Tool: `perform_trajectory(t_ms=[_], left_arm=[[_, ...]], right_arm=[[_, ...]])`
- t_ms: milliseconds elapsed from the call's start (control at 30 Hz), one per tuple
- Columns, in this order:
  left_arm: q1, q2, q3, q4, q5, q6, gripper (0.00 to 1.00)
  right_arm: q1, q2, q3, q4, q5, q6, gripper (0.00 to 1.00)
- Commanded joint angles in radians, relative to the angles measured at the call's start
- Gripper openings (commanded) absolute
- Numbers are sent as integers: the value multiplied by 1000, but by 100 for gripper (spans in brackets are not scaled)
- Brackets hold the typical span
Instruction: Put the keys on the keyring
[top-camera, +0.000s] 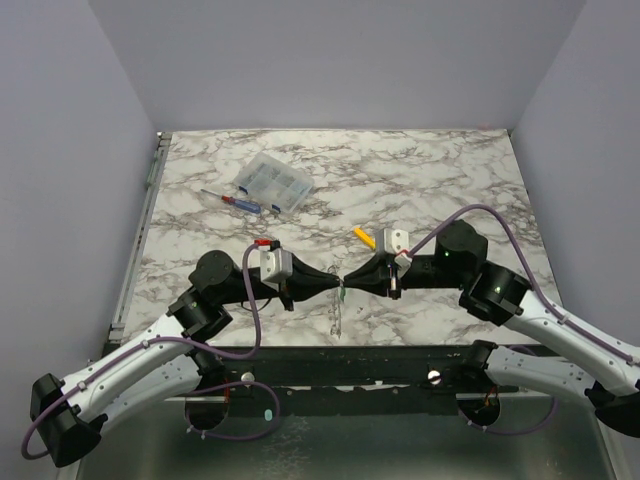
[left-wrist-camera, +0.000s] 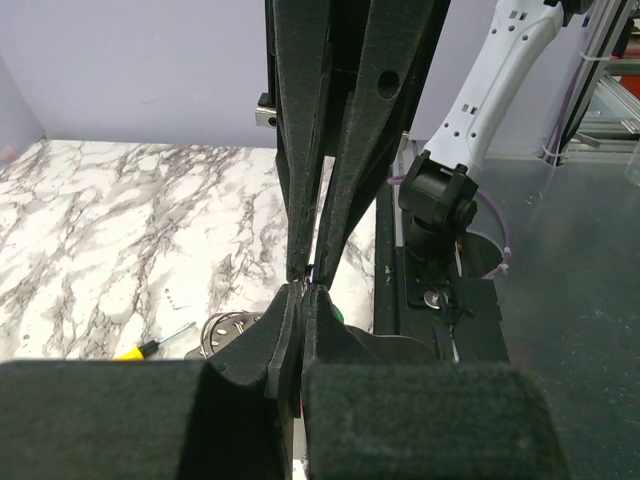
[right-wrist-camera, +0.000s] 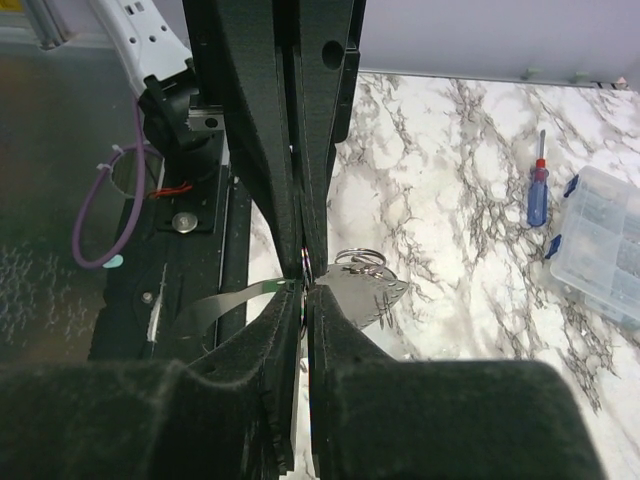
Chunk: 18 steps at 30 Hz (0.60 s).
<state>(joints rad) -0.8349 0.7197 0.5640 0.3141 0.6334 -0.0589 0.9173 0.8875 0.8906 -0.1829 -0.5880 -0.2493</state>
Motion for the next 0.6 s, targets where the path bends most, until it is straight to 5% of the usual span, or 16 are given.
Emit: perform_trajectory(t_ms=[0,333,433,567], left_arm=[[11,-23,-3,54,-39,1,0],[15,-26,-3,54,-40,-1,0],[14,-26,-3,54,-40,-2,0],[14,-23,-1,55,-30,-4,0]], right_arm=[[5,-19,-14,-32,20,23,14],[5,-37,-23,-36,27,44,19],[5,-30,-10,-43,24,53,39],[5,-16,17,-41,17,54,47]])
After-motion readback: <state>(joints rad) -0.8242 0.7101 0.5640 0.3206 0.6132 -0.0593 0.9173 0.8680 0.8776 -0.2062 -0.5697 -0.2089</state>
